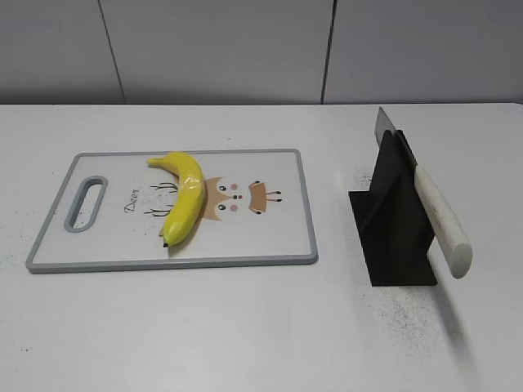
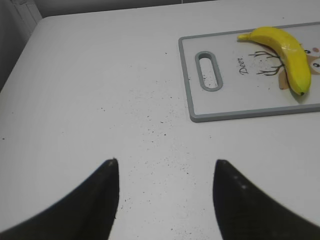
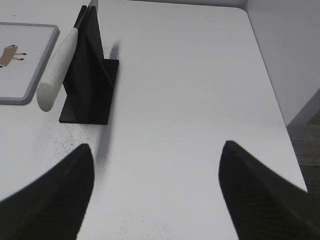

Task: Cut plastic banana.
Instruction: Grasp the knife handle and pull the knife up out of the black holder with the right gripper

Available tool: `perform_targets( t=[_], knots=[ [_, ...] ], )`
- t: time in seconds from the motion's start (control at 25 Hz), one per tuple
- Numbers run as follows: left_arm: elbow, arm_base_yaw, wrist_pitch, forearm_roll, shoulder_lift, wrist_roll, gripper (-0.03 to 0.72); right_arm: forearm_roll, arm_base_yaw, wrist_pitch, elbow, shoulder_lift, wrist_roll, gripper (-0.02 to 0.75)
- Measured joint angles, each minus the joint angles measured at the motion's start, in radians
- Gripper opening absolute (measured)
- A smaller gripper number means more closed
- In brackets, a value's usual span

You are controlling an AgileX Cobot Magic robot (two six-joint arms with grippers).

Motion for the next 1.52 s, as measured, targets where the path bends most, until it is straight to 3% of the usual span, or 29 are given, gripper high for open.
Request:
perform_targets(
  t=[1.08,1.52],
  knots=[
    [0.0,0.0,0.0,0.0,0.0,0.0,0.555,-0.003,0.0,0.0,0.0,0.003,0.001,0.589],
    [0.0,0.0,0.0,0.0,0.0,0.0,0.552,-0.004,0.0,0.021,-0.112,0.253,0.044,0.589]
  ],
)
